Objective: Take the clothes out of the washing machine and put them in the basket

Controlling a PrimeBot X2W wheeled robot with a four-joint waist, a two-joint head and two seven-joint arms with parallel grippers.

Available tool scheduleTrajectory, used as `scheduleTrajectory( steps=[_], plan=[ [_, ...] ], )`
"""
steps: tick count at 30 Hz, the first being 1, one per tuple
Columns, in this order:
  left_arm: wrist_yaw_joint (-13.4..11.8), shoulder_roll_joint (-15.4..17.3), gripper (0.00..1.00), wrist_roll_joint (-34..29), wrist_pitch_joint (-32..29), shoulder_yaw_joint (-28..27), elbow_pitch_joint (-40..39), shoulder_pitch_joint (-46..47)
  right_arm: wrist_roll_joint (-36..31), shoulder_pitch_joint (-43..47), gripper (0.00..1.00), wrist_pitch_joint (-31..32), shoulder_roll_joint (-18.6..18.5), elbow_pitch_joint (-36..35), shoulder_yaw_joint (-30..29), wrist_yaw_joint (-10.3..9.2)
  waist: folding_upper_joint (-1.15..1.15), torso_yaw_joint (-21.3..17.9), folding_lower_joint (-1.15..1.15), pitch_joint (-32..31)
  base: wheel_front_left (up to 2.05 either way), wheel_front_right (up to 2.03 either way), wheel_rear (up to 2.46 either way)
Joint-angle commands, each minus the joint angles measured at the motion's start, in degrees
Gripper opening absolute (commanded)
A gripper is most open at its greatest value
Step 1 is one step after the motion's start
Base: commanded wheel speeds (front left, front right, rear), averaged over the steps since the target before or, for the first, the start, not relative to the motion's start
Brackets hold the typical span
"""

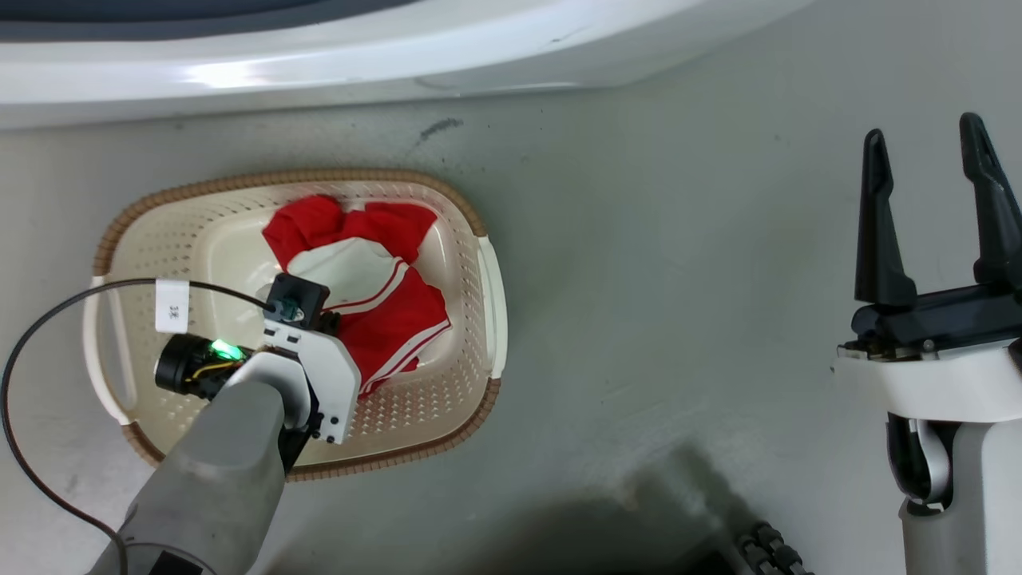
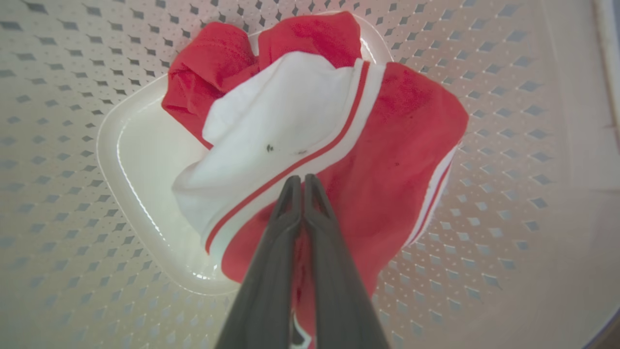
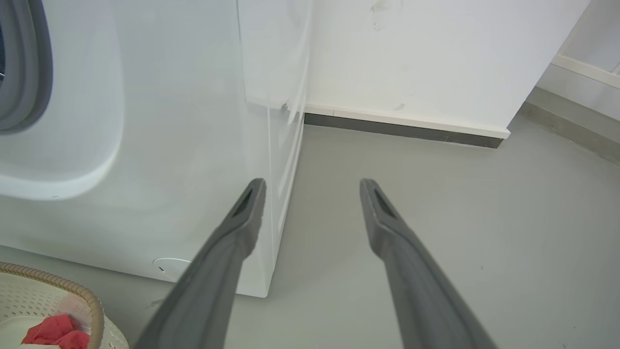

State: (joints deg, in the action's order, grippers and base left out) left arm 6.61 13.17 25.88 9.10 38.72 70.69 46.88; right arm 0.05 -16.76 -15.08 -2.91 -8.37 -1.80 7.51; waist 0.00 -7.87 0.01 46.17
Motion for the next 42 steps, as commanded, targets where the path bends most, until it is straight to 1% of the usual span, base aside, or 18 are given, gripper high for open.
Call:
scheduleTrajectory(
  steps=[1,7,8,9,16,19,21,26,32,35,42],
  plan=[
    [0.23,0.01,0.0,-0.18,-0.16,0.24,0.29,1.16,0.34,-1.33,1.0,-0.15,0.06,-0.35,-0.16,-0.04,0.0,-0.91,-0.01,2.01,0.0,0.0,0.0],
    [0.42,-1.31,0.0,0.03,0.1,1.21,1.83,2.58,0.43,-1.35,1.0,-0.14,0.06,-0.08,-0.94,-0.04,0.0,-0.66,-0.01,2.69,0.0,0.0,0.0],
    [0.42,-1.45,0.89,-0.03,0.51,1.28,1.98,2.67,0.59,-1.42,1.0,-0.15,0.06,0.15,-0.93,-0.04,0.0,-0.51,-0.01,2.4,0.0,0.0,0.0],
    [0.3,-1.61,1.0,-0.19,1.09,1.43,2.12,2.74,0.68,-1.5,1.0,-0.15,0.06,0.35,-0.83,-0.04,0.0,-0.38,-0.01,2.0,0.0,0.0,0.0],
    [0.41,-2.33,1.0,0.99,4.07,1.22,2.59,-0.02,0.86,-0.54,1.0,-0.15,0.06,1.84,0.19,-0.04,0.0,0.46,-0.01,-3.13,0.0,0.0,0.0],
    [0.0,-2.74,1.0,1.46,5.5,0.64,2.16,-1.32,0.57,0.68,1.0,-0.14,0.06,2.6,0.52,-0.04,0.0,1.14,-0.01,-6.23,0.0,0.0,0.0],
    [-0.7,-2.97,1.0,2.11,5.99,-0.2,0.85,-2.32,0.56,1.36,1.0,-0.14,0.05,3.08,0.62,-0.04,0.0,1.74,-0.01,-8.48,0.0,0.0,0.0],
    [-3.88,-1.38,1.0,2.07,6.1,-4.63,-9.2,-6.86,0.56,3.33,1.0,-0.14,0.04,4.16,1.0,-0.04,0.0,2.95,-0.01,-13.3,0.0,0.0,0.0],
    [-7.22,-0.2,1.0,-0.76,6.1,-11.77,-21.79,-14.49,0.76,5.27,1.0,-0.14,0.04,5.2,1.67,-0.04,0.0,3.69,-0.01,-18.66,0.0,0.0,0.0],
    [-8.47,-0.32,1.0,-3.01,6.1,-15.37,-27.44,-18.1,0.88,6.27,1.0,-0.14,0.04,5.63,1.98,-0.04,0.0,4.04,-0.01,-21.15,0.0,0.0,0.0],
    [-10.58,-2.03,1.0,-8.56,6.1,-24.4,-41.24,-25.9,0.78,9.09,1.0,-0.15,0.05,6.46,2.66,-0.04,0.0,4.73,-0.01,-25.83,0.0,0.0,0.0]
  ],
)
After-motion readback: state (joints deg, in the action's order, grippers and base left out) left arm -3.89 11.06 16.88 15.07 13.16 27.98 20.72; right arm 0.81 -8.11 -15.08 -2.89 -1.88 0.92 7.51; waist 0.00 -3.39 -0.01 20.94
